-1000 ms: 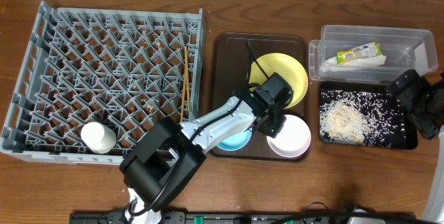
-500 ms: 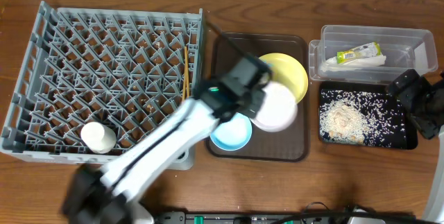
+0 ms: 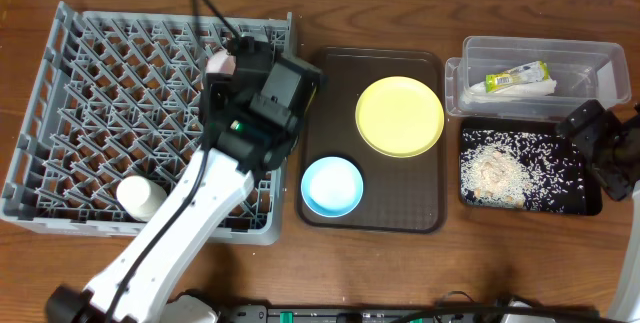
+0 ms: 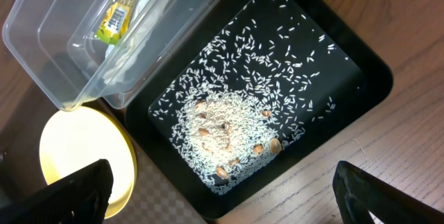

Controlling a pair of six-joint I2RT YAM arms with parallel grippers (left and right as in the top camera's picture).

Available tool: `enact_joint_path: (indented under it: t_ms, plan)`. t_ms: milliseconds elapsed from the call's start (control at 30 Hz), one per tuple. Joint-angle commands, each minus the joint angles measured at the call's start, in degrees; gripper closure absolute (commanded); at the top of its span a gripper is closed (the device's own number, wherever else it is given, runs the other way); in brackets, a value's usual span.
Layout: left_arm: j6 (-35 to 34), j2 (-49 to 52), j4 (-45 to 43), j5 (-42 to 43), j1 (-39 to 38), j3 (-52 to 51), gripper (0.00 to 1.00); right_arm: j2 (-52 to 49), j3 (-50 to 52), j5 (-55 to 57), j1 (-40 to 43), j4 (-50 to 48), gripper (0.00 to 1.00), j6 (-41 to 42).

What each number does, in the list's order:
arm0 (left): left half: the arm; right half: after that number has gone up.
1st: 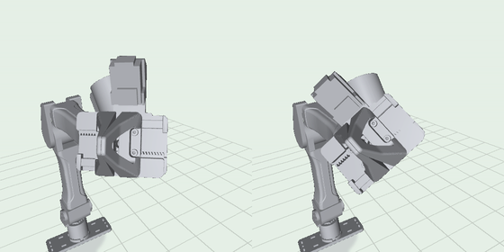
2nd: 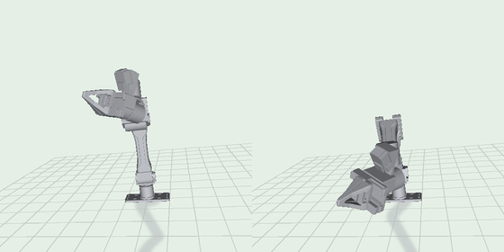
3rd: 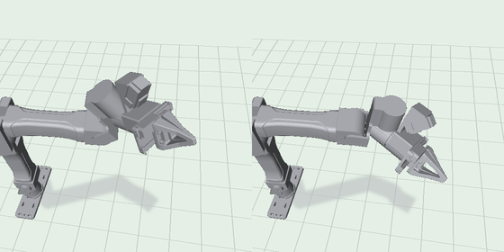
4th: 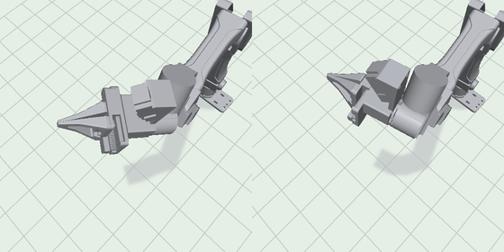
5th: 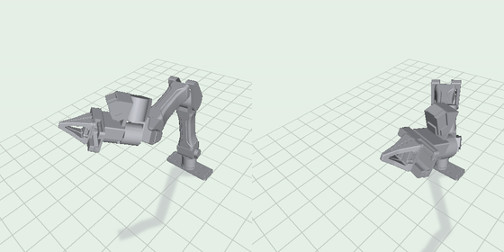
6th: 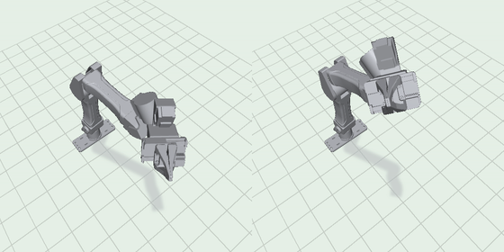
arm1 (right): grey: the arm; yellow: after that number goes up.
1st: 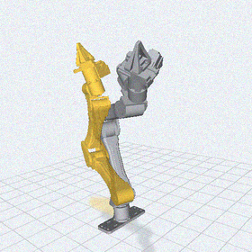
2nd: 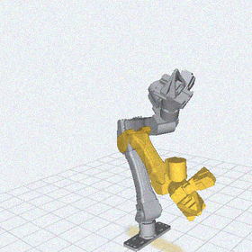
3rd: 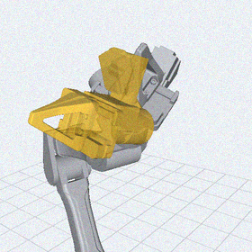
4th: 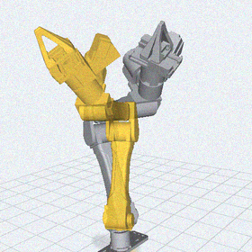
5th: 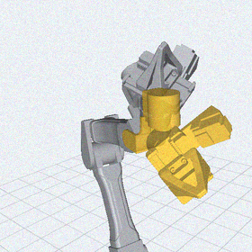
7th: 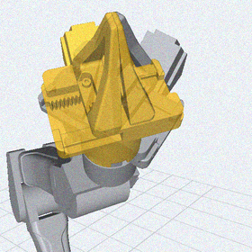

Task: Sort waste into correct bins and load items into the dishwasher
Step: 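Lift the white bowl and set it into the dish rack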

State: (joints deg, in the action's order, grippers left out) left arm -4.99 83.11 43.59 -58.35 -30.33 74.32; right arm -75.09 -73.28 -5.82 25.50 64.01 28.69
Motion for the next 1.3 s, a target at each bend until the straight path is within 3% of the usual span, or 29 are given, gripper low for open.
enact_joint_path:
  t_ms: [0, 233, 333, 567, 933, 1267]
  plan:
    - [4.2, 5.51, 0.26, -8.46, 1.9, -1.16, 0.93, 0.72, -0.04, -0.24, 0.39, 0.07, 0.01, -0.24]
    - [3.67, 17.77, 0.15, -18.73, 2.36, -1.16, 0.92, 0.72, -0.04, -0.24, 0.39, 0.07, 0.01, -0.24]
    - [2.78, 21.57, 0.83, -19.3, 1.57, -1.2, 0.93, 0.72, -0.04, -0.24, 0.39, 0.07, 0.01, -0.24]
    - [-4.81, 23.85, 5.55, -19.26, 0.83, -1.38, 0.93, 0.72, -0.04, -0.24, 0.39, 0.07, 0.01, -0.24]
    - [-4.96, 23.39, 7.15, -24.26, 0.22, -1.36, 0.93, 0.72, -0.04, -0.24, 0.39, 0.07, 0.01, -0.24]
    - [-5.03, 23.19, 9.01, -12.0, -2.4, -1.36, 0.93, 0.72, -0.04, -0.22, 0.37, 0.07, 0.01, -0.24]
